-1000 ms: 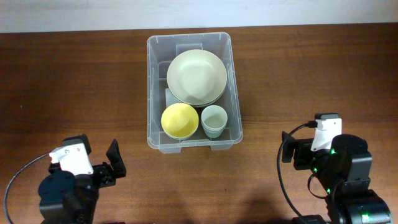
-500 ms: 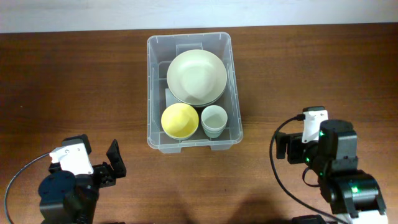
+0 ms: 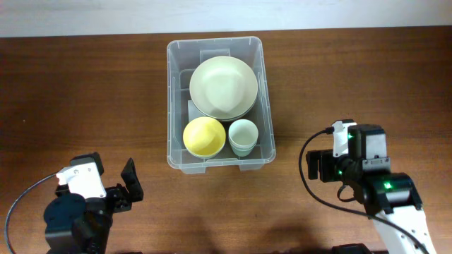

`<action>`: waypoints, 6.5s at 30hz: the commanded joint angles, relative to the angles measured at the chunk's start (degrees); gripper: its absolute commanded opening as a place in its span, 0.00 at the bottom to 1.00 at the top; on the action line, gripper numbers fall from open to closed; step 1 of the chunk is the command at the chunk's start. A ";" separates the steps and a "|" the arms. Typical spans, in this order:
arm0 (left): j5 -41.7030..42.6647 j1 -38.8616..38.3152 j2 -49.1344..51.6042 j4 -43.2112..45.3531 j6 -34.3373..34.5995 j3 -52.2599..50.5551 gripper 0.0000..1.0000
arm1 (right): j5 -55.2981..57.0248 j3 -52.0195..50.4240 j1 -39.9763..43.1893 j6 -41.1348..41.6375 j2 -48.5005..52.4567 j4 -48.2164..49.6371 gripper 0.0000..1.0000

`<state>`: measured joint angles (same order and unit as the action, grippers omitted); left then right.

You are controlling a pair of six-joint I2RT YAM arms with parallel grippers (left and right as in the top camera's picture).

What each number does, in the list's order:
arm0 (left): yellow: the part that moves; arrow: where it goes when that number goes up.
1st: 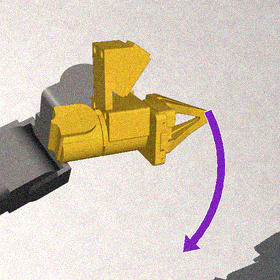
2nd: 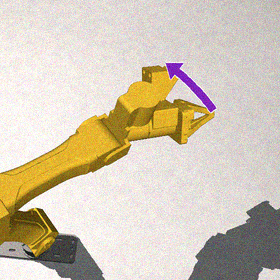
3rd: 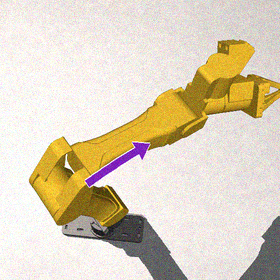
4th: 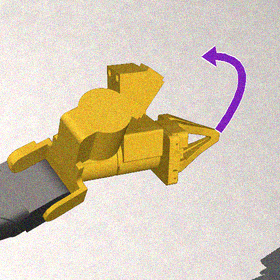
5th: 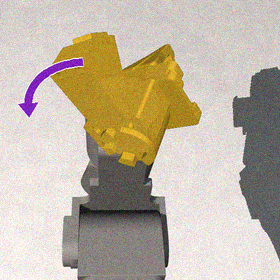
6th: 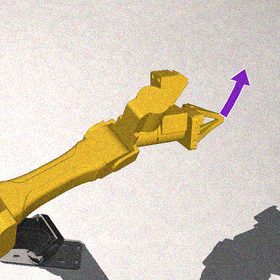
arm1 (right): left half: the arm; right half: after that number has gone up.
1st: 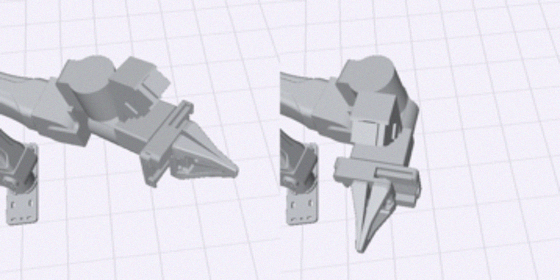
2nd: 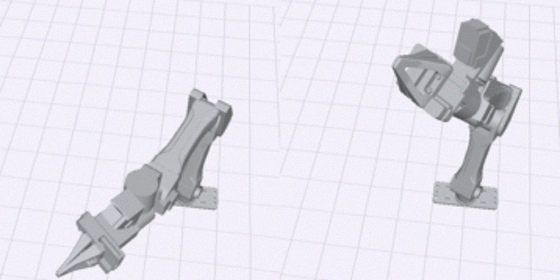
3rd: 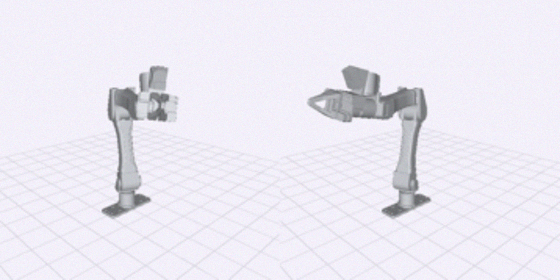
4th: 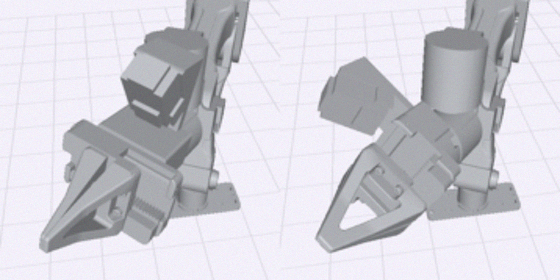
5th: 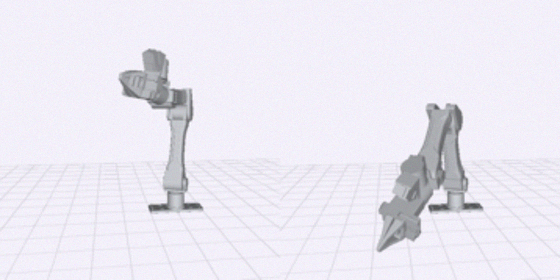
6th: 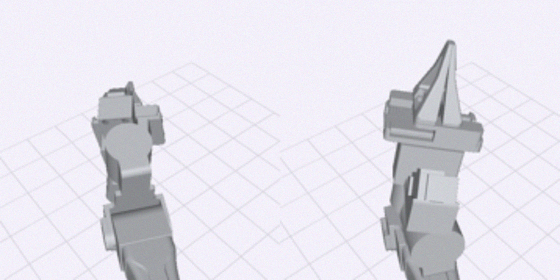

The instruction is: Pack container

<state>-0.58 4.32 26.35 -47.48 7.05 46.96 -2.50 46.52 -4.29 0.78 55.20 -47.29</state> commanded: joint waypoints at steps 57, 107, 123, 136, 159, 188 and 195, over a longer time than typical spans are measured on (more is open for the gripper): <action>0.83 0.31 -0.28 -0.09 -0.92 -0.55 1.00 | 0.57 -46.21 3.61 -3.54 -54.99 43.28 0.99; 1.36 0.31 -18.95 18.18 -1.18 -28.70 1.00 | 1.03 -46.21 3.63 -3.54 -54.47 42.91 0.99; 7.87 0.35 -24.63 43.63 -21.18 -46.49 1.00 | 1.03 -46.21 3.63 -3.54 -54.47 42.93 0.99; 7.89 0.33 -26.08 43.98 -21.97 -46.49 1.00 | 1.03 -46.21 3.63 -3.54 -54.47 42.93 0.99; -5.09 -4.85 -26.08 43.41 -6.12 -46.51 1.00 | 1.03 -46.21 3.61 -3.54 -54.47 42.91 0.99; -4.83 -7.91 -26.05 43.39 -6.21 -46.49 1.00 | 1.03 -46.21 3.63 -3.54 -54.47 42.93 0.99; -4.83 -7.91 -26.05 43.39 -6.19 -46.47 1.00 | 1.03 -46.21 3.63 -3.54 -54.47 42.91 0.99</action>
<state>-4.97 -3.38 0.84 -4.23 0.12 0.89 -0.99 0.58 -1.08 -2.85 0.86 -4.12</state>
